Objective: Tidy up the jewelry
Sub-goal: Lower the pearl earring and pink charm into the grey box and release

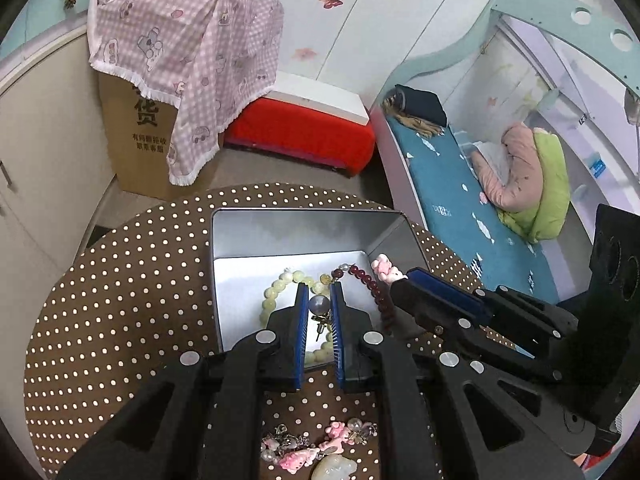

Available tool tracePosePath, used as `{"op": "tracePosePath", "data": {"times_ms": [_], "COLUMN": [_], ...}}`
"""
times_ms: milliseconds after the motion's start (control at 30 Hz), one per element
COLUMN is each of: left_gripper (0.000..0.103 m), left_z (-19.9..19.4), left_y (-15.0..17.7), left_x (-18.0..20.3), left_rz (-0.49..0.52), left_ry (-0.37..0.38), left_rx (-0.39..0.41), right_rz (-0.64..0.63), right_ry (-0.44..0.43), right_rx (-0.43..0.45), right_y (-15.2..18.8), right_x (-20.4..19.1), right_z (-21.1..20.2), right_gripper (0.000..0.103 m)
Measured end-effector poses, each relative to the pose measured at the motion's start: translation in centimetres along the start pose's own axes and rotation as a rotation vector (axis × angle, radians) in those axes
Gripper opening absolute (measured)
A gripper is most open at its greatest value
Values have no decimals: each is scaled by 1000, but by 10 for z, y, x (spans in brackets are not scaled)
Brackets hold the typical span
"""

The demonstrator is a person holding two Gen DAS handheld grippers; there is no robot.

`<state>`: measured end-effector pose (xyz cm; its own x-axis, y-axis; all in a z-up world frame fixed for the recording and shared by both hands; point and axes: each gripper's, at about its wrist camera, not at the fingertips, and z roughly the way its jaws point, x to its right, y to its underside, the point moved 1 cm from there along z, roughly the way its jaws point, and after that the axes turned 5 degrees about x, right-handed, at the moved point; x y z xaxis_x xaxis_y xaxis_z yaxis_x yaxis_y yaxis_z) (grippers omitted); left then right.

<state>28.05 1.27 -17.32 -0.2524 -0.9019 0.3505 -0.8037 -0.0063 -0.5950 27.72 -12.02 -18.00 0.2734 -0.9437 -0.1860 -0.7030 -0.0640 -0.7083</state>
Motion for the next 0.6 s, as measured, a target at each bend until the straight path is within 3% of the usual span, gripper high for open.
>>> {"op": "tracePosePath", "data": {"times_ms": [600], "left_gripper": [12], "left_z": [-2], "left_y": [2], "left_x": [-3], "left_rz": [-16], "left_ry": [-8], "left_rx": [-2], "right_rz": [11], "right_ry": [8], "right_rx": [-2], "right_y": [5], "right_x": [4], "right_z": [5], "right_gripper": [13]}}
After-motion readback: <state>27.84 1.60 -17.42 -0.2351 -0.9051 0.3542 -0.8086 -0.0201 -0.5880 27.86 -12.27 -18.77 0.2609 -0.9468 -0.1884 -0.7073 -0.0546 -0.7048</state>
